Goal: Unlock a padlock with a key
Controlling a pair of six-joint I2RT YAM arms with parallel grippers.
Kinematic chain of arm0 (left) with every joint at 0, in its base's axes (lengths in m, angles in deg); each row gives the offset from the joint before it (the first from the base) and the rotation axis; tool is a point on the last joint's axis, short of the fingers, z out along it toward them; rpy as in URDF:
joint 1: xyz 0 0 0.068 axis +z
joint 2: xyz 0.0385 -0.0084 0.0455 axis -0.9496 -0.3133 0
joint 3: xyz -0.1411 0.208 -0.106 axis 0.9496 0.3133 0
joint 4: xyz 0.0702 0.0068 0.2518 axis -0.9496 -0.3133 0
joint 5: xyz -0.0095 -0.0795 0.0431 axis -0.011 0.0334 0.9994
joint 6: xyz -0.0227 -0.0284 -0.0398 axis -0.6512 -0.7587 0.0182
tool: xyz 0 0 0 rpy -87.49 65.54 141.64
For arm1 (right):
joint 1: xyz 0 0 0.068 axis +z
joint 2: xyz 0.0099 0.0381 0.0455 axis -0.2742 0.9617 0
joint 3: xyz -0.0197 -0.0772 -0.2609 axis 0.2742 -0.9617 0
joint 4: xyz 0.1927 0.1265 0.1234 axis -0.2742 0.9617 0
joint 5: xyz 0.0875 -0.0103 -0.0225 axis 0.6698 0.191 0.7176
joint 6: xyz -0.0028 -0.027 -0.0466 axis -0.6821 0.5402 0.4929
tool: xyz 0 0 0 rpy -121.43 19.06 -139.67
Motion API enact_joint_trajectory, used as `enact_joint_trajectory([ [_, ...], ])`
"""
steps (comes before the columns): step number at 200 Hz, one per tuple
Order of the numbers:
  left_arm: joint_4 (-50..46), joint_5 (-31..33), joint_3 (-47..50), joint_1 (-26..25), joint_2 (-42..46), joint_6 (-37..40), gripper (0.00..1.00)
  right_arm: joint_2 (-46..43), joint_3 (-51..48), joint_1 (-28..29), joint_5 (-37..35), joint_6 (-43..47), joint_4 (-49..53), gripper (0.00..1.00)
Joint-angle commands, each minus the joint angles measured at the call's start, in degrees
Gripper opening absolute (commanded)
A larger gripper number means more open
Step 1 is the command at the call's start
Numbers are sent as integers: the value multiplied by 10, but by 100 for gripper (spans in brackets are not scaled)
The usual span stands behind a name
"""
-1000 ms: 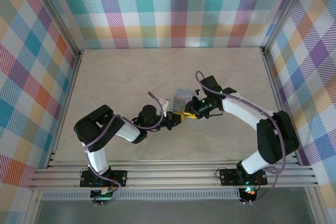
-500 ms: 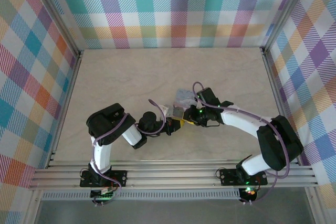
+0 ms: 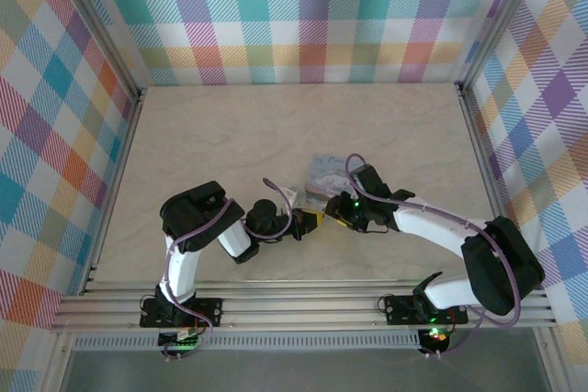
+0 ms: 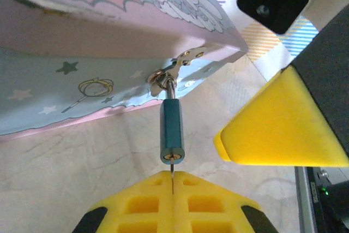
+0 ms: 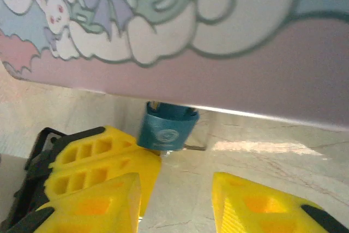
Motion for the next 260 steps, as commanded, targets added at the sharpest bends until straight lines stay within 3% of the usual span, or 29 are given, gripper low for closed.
enact_joint_trajectory([
  [1, -15, 26, 1, -2, -22, 6, 0, -2, -7, -2, -9, -19, 8, 46],
  [19, -15, 29, 2, -4, -22, 7, 0, -6, -12, -2, -19, -28, 1, 53],
  [57, -16, 30, 3, -7, -21, 2, 0, -27, -45, 0, -41, -75, -66, 56],
  [123, -18, 35, 0, -17, -22, -8, 0, -35, -54, 21, -87, -132, -122, 57],
  [222, -21, 32, 3, -18, -5, -16, 0, 66, -6, 26, -56, -144, -149, 59],
  [260, -21, 32, 5, -18, 3, -21, 0, 70, 2, 27, -68, -143, -137, 52],
])
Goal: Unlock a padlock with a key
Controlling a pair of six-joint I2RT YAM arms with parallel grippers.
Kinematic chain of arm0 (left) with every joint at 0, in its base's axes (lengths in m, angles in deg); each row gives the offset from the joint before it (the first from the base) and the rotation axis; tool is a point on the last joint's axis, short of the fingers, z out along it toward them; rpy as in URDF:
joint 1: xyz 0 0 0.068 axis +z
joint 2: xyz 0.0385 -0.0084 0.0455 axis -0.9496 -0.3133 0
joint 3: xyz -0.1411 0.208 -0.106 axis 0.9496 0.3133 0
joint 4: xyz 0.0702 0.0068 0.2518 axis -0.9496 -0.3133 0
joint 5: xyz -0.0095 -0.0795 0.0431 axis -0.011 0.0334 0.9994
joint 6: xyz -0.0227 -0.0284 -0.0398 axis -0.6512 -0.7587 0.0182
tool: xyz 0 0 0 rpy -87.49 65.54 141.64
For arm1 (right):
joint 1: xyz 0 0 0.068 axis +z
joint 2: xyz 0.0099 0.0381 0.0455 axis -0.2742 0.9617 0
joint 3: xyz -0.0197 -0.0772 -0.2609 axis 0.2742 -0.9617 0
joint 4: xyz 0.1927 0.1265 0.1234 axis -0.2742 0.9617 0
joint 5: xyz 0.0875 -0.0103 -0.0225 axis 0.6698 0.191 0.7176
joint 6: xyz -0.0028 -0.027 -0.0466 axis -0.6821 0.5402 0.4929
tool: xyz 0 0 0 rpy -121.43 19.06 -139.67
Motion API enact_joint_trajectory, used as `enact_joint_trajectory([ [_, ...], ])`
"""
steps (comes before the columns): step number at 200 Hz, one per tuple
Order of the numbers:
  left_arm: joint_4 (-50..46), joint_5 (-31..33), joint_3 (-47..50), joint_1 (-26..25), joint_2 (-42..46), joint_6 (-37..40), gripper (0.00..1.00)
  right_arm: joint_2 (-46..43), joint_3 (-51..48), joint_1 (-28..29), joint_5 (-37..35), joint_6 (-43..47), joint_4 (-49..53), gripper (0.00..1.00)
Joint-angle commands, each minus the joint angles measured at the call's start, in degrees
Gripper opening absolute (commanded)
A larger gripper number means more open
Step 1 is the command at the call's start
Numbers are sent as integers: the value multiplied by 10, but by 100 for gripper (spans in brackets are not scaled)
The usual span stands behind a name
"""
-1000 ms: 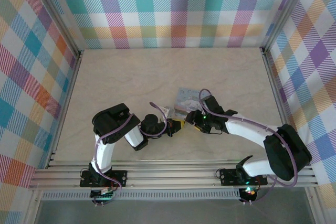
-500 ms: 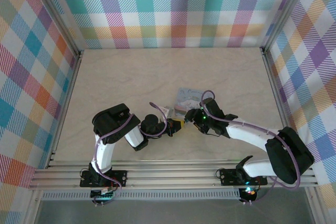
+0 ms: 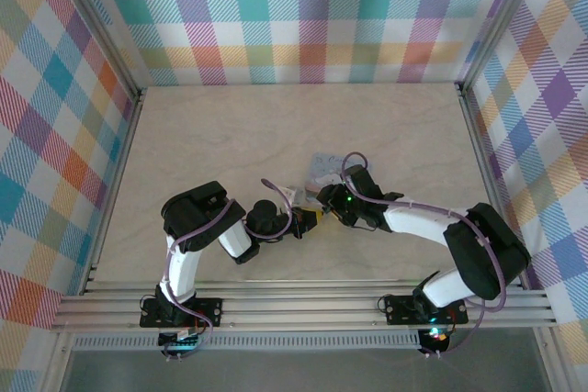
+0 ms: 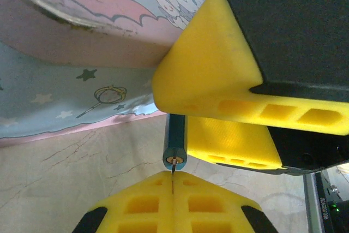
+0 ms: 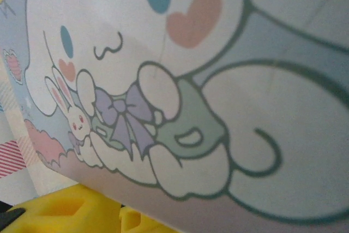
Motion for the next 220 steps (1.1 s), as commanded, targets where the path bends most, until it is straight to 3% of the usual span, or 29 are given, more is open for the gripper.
enact_joint_trajectory([
  [1, -30, 3, 5, -10, 6, -10, 0, 9, 13, 5, 1, -11, 14, 52],
  [31, -30, 2, 5, -10, 11, -18, 0, 3, 10, 10, -12, -11, 32, 47],
  [81, -30, -2, 2, -13, 25, -42, 0, -2, -1, 24, -23, -15, 33, 48],
  [120, -53, 3, 12, -18, 58, -36, 0, -11, -9, 29, -33, -18, 33, 34],
  [159, -69, 1, 14, -19, 71, -25, 0, -25, -6, 30, -39, -10, 48, 26],
  [192, -89, 0, 8, -18, 81, -19, 0, -38, -9, 30, -40, -6, 53, 12],
  [210, -129, 8, 7, -18, 105, -4, 11, -49, -16, 30, -43, -7, 47, 0],
  [220, -153, 13, 7, -19, 123, 5, 15, -54, -20, 30, -45, -9, 43, 0],
])
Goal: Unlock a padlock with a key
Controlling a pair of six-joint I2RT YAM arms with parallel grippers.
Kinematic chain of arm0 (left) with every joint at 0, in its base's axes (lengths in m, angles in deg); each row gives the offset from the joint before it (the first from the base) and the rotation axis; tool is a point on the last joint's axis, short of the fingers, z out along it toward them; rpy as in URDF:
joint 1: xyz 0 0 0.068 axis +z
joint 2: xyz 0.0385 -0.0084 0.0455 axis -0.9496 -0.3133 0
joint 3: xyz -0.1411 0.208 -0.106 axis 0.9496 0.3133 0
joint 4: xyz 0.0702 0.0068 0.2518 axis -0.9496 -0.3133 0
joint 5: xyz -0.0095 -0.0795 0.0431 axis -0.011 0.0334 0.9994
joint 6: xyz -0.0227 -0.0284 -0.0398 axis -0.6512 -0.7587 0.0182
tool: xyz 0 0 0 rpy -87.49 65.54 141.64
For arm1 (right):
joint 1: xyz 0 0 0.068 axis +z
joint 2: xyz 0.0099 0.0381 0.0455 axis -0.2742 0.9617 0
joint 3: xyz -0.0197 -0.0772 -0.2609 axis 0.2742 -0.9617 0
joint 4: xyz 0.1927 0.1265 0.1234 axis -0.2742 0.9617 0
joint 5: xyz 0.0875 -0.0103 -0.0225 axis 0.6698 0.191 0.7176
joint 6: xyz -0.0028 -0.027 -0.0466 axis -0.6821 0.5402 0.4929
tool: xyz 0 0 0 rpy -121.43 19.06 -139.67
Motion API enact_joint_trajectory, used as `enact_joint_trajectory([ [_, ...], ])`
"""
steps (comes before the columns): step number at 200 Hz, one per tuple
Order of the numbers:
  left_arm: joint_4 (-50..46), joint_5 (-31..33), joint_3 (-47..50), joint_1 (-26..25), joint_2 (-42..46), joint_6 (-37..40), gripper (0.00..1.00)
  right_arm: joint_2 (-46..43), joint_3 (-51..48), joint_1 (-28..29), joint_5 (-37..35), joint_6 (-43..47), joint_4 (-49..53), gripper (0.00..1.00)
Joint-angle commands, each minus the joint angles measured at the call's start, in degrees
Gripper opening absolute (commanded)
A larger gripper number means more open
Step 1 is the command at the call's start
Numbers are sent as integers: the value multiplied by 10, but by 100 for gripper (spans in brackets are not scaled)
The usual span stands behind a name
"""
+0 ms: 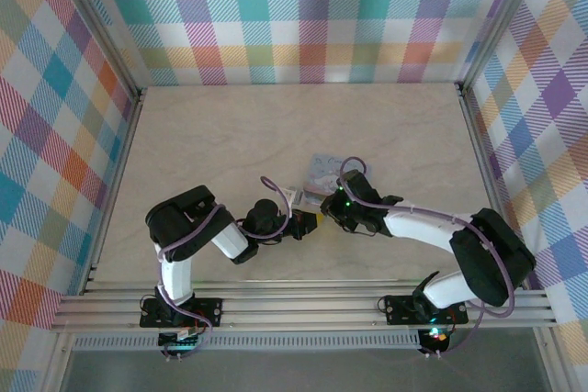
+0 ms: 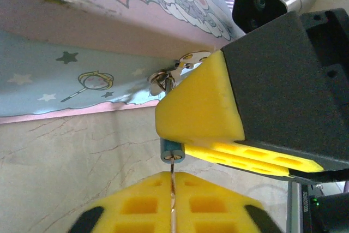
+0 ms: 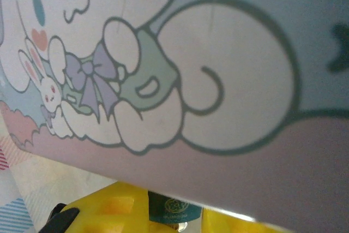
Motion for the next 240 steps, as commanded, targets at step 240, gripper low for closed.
enact_joint_trajectory([
  [240, -32, -41, 4, -7, 70, -207, 27, -50, -14, 2, 5, -55, -9, 0],
])
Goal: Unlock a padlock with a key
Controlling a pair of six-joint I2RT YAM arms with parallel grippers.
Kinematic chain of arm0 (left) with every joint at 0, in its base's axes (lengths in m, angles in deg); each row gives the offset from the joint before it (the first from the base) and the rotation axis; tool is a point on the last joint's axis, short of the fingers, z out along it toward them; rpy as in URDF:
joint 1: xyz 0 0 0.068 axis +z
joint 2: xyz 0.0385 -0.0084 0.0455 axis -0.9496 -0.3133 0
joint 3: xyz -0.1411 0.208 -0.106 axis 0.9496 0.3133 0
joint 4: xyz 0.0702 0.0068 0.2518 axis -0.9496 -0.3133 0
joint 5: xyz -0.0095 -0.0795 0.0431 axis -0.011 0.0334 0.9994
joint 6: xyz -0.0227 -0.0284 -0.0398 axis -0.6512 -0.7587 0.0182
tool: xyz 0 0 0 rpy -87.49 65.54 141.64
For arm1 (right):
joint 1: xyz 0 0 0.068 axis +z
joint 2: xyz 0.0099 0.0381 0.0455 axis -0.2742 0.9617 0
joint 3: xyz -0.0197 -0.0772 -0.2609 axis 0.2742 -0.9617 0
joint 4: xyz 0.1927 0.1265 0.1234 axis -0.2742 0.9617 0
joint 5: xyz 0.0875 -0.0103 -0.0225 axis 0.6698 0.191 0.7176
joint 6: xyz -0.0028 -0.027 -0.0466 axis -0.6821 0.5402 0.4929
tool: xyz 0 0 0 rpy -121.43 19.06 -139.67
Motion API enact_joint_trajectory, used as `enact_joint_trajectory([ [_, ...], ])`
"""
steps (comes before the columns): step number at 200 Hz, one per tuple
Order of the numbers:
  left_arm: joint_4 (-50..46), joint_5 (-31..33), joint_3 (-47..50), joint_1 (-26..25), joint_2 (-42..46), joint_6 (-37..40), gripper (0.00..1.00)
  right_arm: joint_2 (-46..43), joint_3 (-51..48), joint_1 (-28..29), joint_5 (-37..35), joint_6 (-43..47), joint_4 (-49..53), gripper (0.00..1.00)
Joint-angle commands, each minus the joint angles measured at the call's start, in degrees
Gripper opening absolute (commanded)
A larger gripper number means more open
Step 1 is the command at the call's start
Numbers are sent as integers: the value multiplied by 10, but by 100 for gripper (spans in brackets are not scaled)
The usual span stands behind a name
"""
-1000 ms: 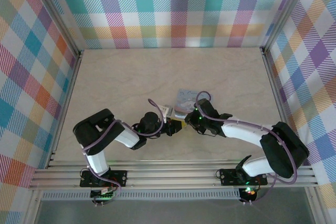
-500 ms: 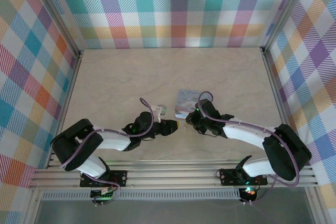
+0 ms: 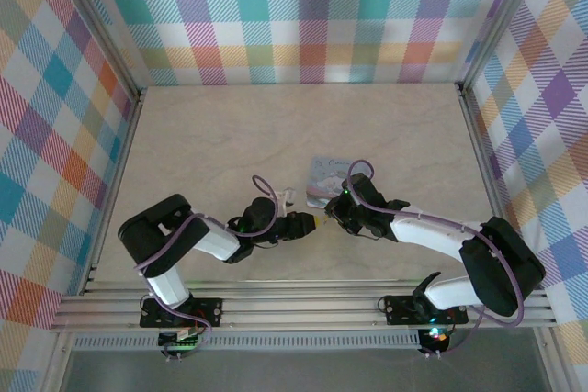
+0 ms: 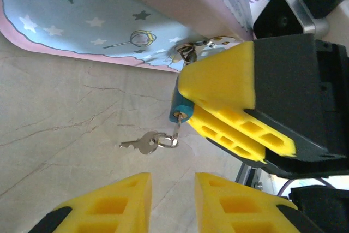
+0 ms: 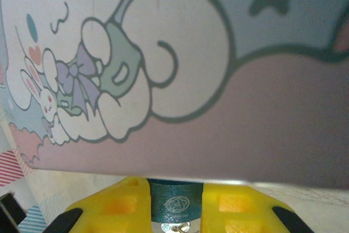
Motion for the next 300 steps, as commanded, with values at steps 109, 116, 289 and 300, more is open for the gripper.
enact_joint_trajectory([
  [109, 114, -9, -37, -6, -82, -26, 30, -14, 9, 2, 16, -13, -15, 0],
  [116, 114, -9, -39, -7, -84, -26, 30, -14, 10, 2, 17, -13, -16, 0],
  [289, 147, 29, -47, -26, -98, 93, 0, -5, 20, 2, 40, -25, -17, 0],
  [300, 147, 40, -52, -35, -101, 131, 0, -3, 25, 1, 48, -24, -9, 0],
])
